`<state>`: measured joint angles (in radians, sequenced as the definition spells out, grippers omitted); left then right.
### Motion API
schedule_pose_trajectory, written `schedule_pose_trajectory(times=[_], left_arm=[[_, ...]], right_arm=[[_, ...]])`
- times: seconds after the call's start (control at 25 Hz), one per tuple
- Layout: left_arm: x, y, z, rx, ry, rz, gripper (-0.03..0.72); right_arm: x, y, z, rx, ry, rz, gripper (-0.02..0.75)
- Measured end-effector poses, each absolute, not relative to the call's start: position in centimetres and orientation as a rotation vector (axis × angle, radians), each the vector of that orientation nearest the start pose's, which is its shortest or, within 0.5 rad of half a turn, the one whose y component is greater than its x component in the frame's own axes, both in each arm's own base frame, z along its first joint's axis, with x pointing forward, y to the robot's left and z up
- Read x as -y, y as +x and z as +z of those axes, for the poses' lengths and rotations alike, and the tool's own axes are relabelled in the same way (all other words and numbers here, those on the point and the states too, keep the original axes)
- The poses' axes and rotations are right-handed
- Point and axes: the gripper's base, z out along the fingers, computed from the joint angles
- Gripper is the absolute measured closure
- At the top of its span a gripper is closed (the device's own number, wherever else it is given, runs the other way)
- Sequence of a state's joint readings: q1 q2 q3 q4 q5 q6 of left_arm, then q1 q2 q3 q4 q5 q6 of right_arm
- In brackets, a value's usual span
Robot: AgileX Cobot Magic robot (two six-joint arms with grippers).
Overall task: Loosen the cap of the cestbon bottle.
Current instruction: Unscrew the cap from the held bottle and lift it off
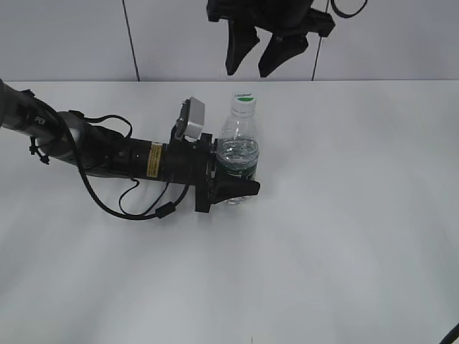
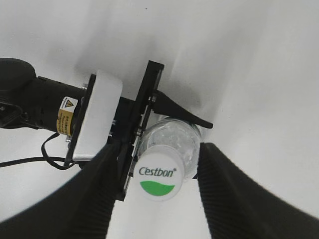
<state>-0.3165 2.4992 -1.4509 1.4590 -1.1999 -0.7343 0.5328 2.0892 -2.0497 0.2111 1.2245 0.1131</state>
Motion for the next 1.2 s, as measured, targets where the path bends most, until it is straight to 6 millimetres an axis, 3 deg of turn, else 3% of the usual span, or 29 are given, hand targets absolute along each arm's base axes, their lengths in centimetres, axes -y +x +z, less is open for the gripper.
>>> schedule_pose_trajectory(times=[0.48,1.2], left_arm=[[21.6,38.9,4.7,-1.467,1.332,-1.164,0.279],[21.6,38.9,4.7,-1.465,1.332,-1.166,0.279]], right_arm=[[-24.7,37.9,27.5,-2.857,-0.501,0.473,0.342],[-25.0,37.7,27.6,-2.865,-0.486,0.525,0.342]])
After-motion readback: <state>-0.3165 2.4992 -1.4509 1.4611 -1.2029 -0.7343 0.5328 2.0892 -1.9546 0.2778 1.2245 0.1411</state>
